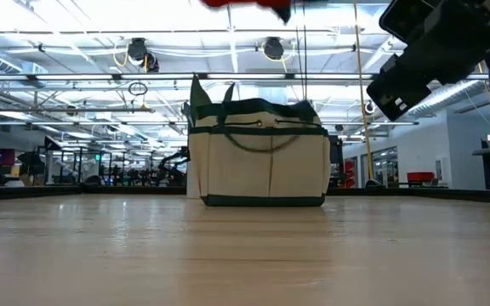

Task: Pick & Place Garden tools in Gardening bag
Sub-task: Put the red glove into the gardening bag, then return To Home Position

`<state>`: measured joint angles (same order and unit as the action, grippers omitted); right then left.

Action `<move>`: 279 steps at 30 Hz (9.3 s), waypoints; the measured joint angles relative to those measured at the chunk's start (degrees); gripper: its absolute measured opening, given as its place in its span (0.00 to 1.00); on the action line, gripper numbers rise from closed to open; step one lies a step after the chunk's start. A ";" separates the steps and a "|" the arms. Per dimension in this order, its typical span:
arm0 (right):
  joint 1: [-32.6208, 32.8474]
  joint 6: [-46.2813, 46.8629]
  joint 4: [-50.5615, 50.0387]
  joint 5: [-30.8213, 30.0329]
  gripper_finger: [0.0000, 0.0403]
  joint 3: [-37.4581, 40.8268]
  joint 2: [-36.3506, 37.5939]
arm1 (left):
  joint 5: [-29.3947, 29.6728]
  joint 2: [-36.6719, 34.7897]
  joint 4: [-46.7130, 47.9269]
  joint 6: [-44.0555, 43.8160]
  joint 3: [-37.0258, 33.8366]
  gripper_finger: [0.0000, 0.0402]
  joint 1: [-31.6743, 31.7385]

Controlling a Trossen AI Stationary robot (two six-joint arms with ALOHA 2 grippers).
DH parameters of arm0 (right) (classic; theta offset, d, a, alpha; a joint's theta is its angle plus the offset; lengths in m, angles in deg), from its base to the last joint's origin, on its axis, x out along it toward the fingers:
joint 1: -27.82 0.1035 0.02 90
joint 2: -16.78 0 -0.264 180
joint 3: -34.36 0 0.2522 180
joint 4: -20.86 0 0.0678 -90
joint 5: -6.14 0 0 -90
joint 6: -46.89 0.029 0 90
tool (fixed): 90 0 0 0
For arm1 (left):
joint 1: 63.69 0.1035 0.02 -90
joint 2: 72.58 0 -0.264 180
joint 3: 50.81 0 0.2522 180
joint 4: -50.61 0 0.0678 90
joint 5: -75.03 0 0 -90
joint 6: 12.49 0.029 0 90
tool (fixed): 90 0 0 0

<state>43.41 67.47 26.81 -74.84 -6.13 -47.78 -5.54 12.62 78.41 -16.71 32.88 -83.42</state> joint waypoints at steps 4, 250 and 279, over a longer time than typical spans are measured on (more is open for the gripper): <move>0.00 1.56 3.37 -0.13 0.35 1.71 0.00 | -2.99 -0.18 -1.37 2.04 2.80 0.02 -0.05; -20.46 -24.20 -30.57 -11.96 0.00 -3.40 39.78 | 13.14 -48.28 8.15 9.97 -28.17 0.02 21.63; -20.46 -21.23 -30.76 -11.98 0.00 9.35 63.52 | 13.16 -74.89 2.37 9.74 -48.04 0.02 21.59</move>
<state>22.95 46.24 -3.94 -86.82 3.22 15.74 7.62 -62.28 80.78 -6.97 -15.16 -61.84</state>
